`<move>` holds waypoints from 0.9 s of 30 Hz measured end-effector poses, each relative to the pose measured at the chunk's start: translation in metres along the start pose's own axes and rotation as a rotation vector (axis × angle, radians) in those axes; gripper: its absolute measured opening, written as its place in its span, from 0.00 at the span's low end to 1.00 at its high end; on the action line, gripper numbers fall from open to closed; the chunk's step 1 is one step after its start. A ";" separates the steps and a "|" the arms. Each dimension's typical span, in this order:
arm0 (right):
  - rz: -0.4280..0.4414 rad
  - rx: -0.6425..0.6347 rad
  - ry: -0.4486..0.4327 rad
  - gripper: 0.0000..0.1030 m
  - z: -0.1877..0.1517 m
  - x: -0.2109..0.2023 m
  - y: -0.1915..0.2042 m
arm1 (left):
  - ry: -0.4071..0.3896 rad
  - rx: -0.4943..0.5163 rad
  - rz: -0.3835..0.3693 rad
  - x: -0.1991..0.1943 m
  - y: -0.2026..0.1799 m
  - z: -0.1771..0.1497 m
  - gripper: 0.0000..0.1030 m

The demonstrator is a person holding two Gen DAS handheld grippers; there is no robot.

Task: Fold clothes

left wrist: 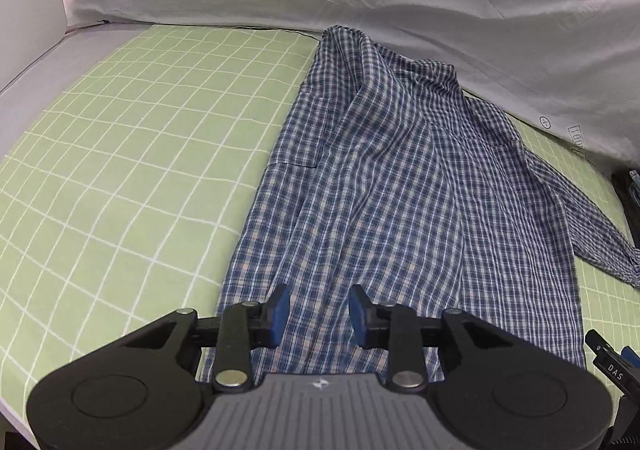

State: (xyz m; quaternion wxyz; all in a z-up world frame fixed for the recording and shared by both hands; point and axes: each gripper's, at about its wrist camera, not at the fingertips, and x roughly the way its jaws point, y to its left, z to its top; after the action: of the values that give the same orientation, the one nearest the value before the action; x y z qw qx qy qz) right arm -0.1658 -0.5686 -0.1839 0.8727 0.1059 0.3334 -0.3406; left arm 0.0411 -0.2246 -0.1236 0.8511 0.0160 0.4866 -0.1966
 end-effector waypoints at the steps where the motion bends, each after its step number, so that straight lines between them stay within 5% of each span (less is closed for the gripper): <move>1: -0.013 0.019 0.008 1.00 0.005 0.009 -0.004 | 0.004 -0.005 0.000 0.009 -0.002 0.009 0.33; 16: -0.214 0.234 0.015 1.00 0.083 0.125 -0.063 | -0.003 -0.001 0.061 0.155 -0.023 0.145 0.34; 27: -0.280 0.274 0.071 1.00 0.101 0.138 -0.078 | -0.068 0.062 0.123 0.189 -0.031 0.183 0.41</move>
State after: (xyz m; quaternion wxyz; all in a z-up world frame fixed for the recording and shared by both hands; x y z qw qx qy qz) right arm -0.0908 -0.7407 -0.1953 0.7819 0.1883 0.3257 -0.4971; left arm 0.2653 -0.3539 -0.1802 0.8767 0.0656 0.4491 -0.1593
